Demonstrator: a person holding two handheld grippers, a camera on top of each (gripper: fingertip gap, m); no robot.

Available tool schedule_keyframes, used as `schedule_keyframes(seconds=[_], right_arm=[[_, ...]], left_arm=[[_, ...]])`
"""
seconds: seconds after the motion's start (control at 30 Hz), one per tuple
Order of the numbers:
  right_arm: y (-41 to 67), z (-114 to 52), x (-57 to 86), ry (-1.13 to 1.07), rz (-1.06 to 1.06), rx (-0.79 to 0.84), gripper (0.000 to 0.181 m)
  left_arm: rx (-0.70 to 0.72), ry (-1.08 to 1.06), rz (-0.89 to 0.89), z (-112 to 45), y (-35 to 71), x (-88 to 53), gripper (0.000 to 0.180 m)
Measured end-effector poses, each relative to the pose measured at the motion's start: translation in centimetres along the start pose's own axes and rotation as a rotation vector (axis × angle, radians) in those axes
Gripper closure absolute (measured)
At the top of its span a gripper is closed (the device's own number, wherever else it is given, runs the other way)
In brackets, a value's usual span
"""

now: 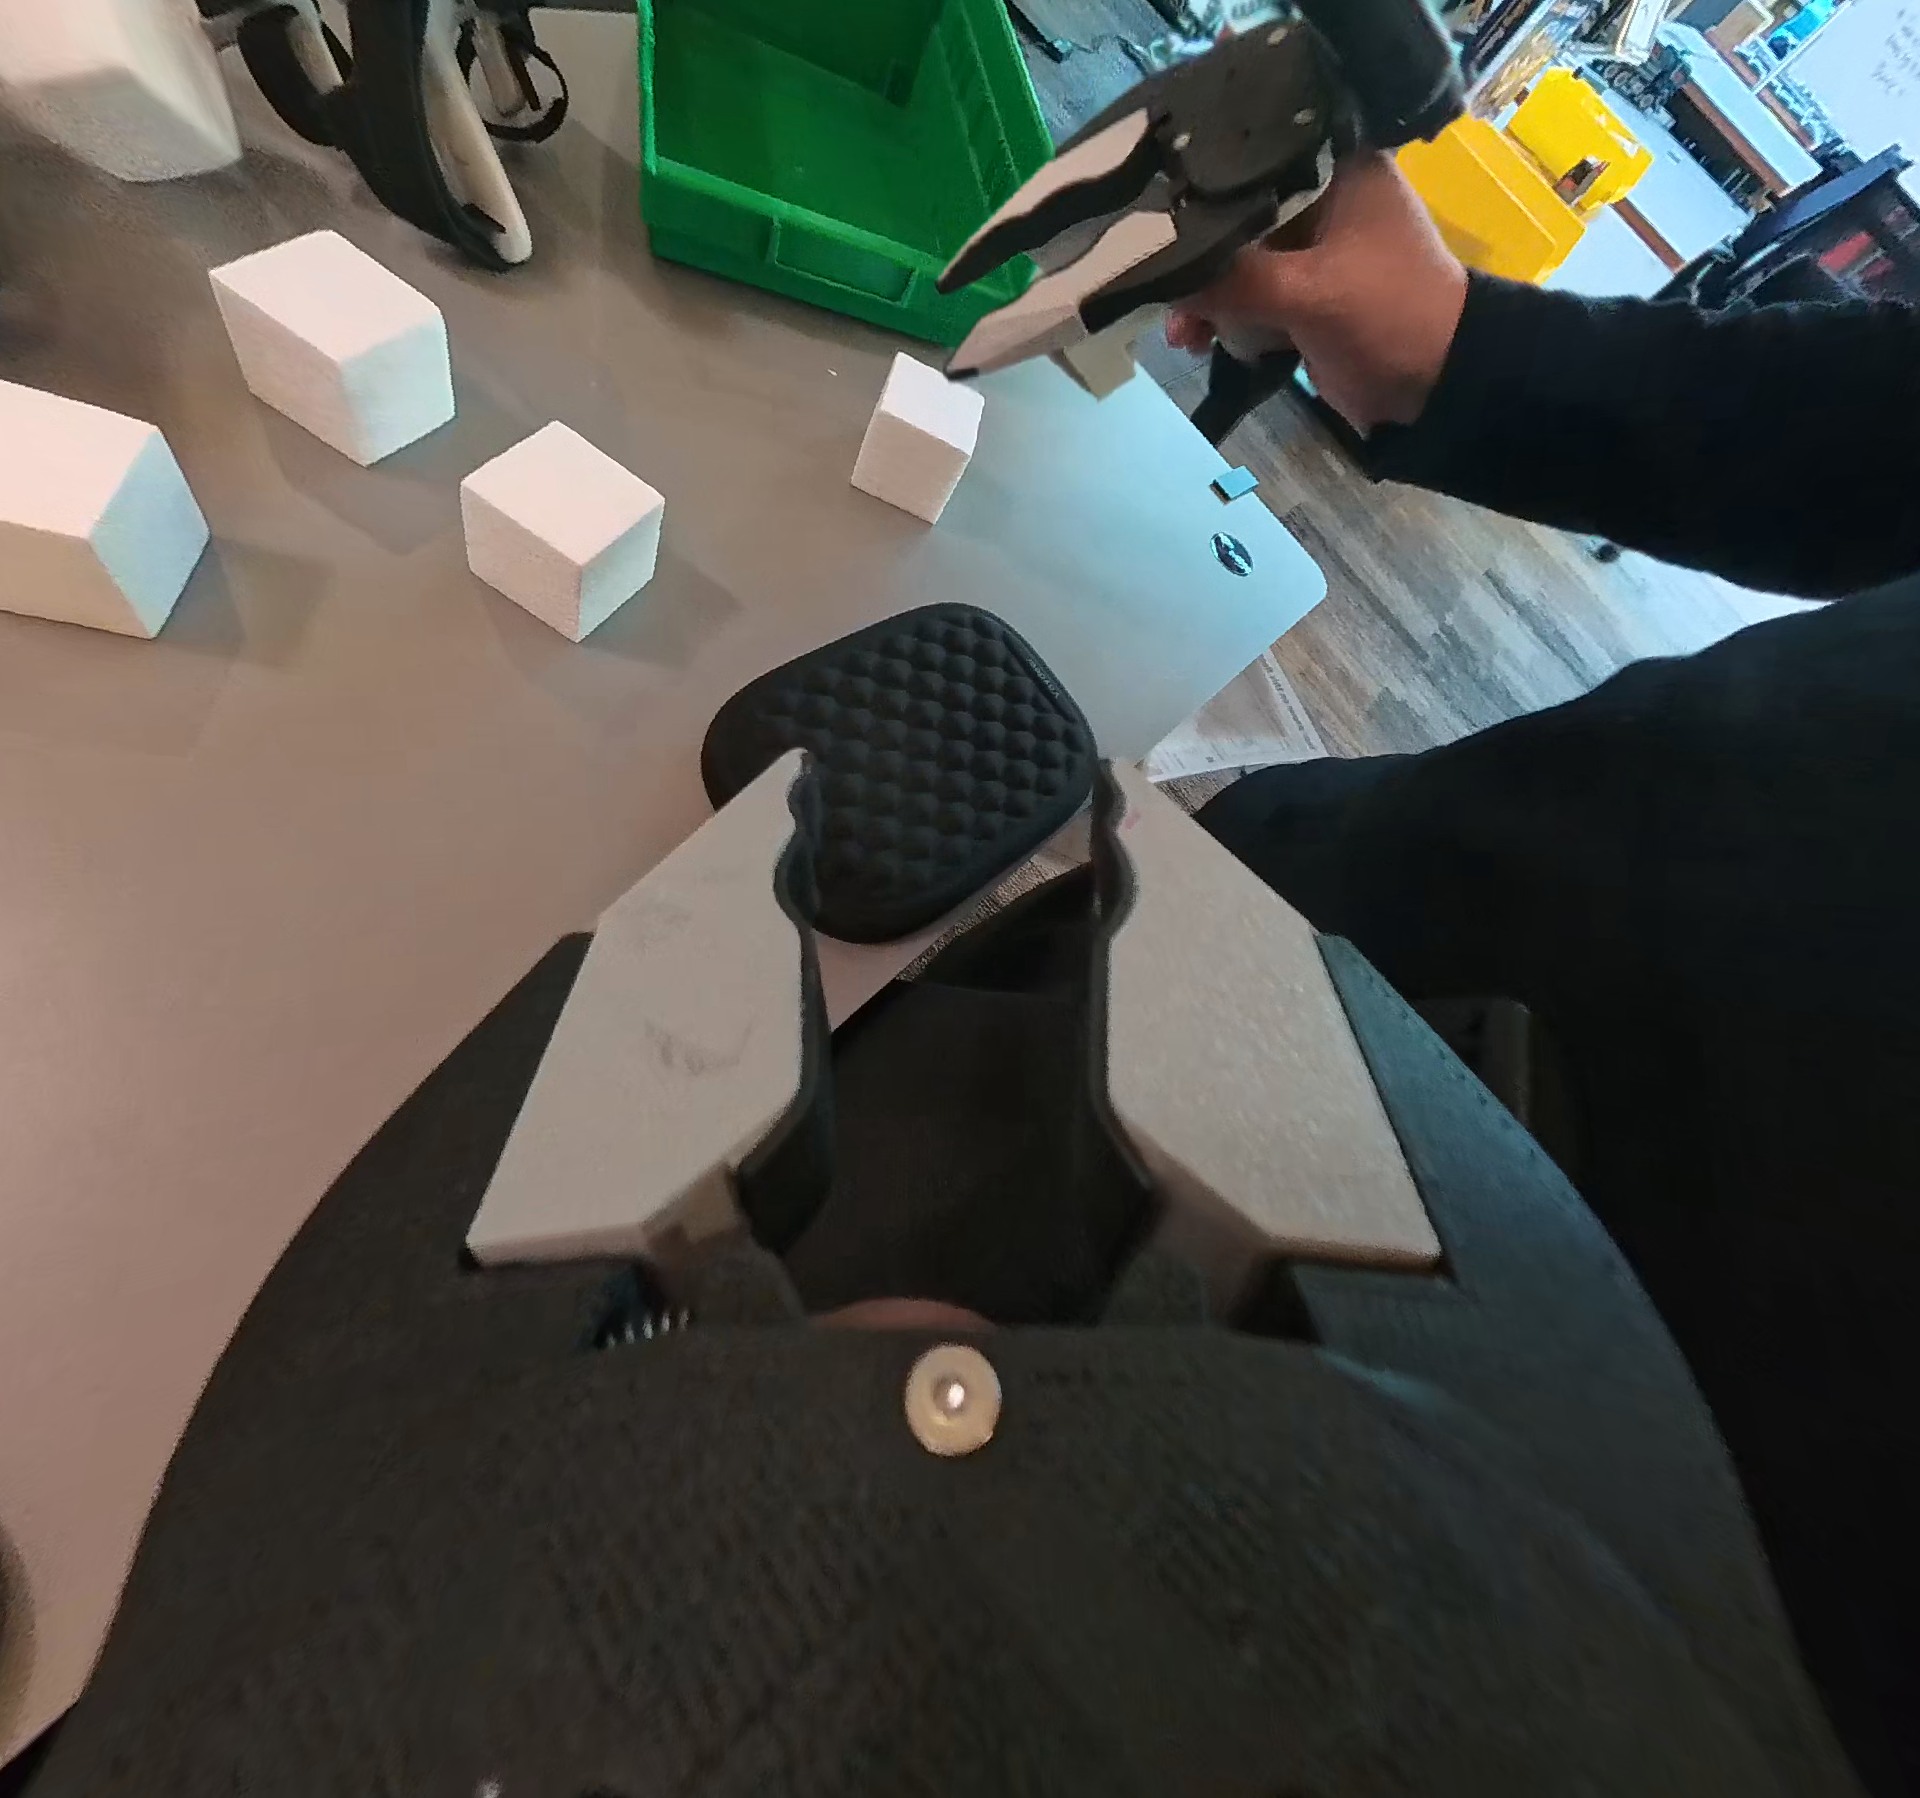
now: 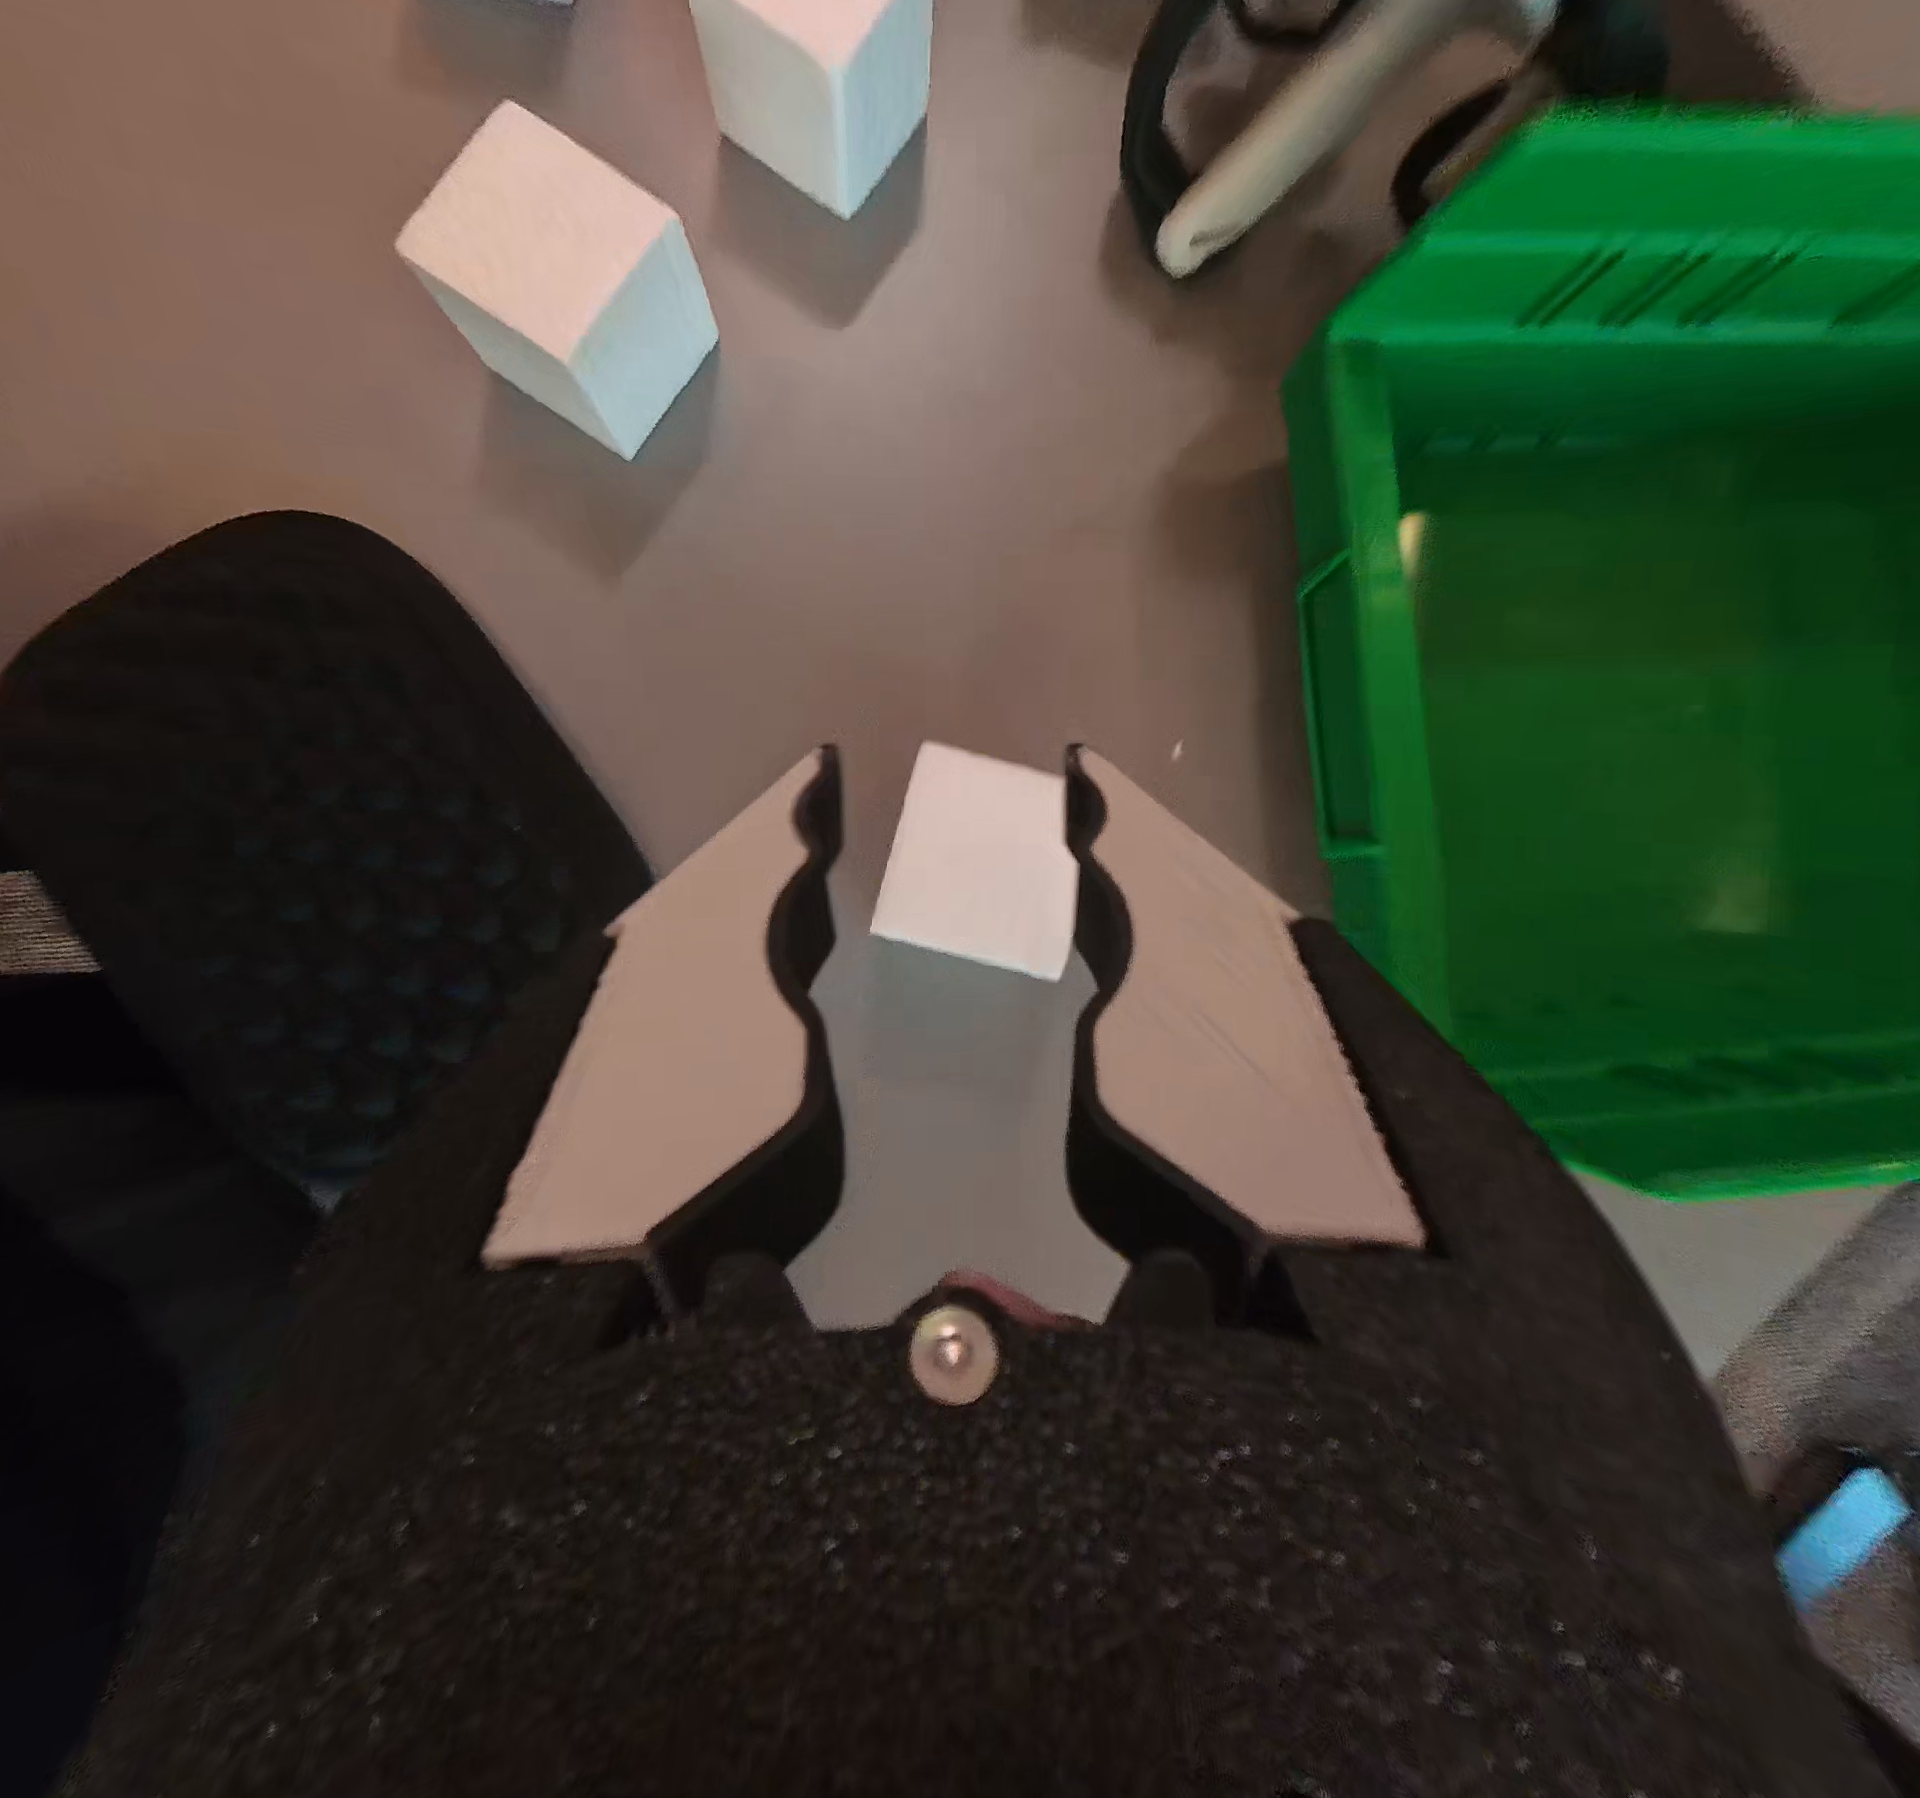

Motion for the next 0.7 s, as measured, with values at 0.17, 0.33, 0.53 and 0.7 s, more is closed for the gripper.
schedule_keyframes(seconds=[0.17, 0.33, 0.53, 0.7], right_arm=[[-1.9, -1.6, 1.1, -0.012, -0.089, -0.103, 0.117], [-2.9, -3.8, 1.0, -0.051, -0.097, -0.210, 0.119], [-0.4, -2.4, -3.4, 0.193, 0.036, -0.184, 0.125], [-0.4, -1.4, -10.4, 0.387, 0.376, -0.225, 0.125]], left_arm=[[-0.011, -0.013, 0.010, -0.1, 0.0, -0.1, 0.130], [-0.016, -0.011, 0.011, -0.1, 0.0, -0.1, 0.130], [-0.004, 0.001, 0.010, 0.1, -0.1, 0.1, 0.130], [-0.001, 0.006, 0.002, 0.1, -0.1, 0.1, 0.130]])
Point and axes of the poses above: each gripper's, where its closed fingertips meet, z back along the fingers, y out of its top, x = y × z across the jaws, the point moved 10 cm from there along z, back along the fingers, and after that the axes turned 14 degrees about -z, right-handed, at the moved point
